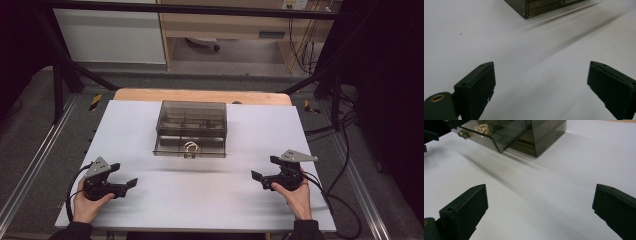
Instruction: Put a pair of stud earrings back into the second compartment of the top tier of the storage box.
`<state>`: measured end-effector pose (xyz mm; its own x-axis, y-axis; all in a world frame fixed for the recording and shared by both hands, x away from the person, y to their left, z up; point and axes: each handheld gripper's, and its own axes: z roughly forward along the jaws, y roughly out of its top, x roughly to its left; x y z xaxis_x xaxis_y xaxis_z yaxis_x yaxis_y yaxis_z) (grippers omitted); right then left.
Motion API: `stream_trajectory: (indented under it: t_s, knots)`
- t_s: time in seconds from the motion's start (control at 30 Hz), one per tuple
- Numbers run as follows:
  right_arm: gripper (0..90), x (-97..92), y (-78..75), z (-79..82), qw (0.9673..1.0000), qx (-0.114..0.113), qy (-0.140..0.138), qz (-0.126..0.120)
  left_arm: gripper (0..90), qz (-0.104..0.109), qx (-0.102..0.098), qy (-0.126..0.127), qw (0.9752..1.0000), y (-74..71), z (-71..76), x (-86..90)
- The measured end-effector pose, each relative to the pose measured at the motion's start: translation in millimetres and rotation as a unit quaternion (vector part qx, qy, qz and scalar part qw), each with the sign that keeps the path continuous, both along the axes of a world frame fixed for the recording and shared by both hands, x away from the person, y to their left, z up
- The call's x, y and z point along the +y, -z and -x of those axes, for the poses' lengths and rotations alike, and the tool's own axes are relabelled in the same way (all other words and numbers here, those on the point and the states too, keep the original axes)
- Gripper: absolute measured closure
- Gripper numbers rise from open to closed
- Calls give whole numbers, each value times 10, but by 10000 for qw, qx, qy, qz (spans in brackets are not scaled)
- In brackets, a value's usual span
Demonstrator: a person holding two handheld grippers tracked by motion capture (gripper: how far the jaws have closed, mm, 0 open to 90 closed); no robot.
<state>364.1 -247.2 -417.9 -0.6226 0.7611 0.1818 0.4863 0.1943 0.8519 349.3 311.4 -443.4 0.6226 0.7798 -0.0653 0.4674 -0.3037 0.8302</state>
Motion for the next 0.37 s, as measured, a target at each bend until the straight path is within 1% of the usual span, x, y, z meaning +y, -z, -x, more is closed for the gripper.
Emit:
stream_trajectory:
  t_s: [0.03, 0.07, 0.1, 0.3, 0.37]
  knots:
    - [9, -76, 64, 32, 10000, 52, 66, -4, 79, 7, 0, 0, 10000, 2, 0, -6]
    - [9, -76, 64, 32, 10000, 52, 66, -4, 79, 3, 0, 3, 10000, 2, 0, -7]
    - [9, -126, 101, 50, 9999, 108, 126, -10, 79, -6, -1, 9, 10000, 0, 2, -7]
    - [9, -226, 180, 73, 9996, 148, 224, 1, 79, -14, 6, 29, 10000, 1, 2, -4]
    - [9, -240, 199, 76, 9997, 167, 190, 31, 79, -15, 8, 39, 10000, 2, 4, -10]
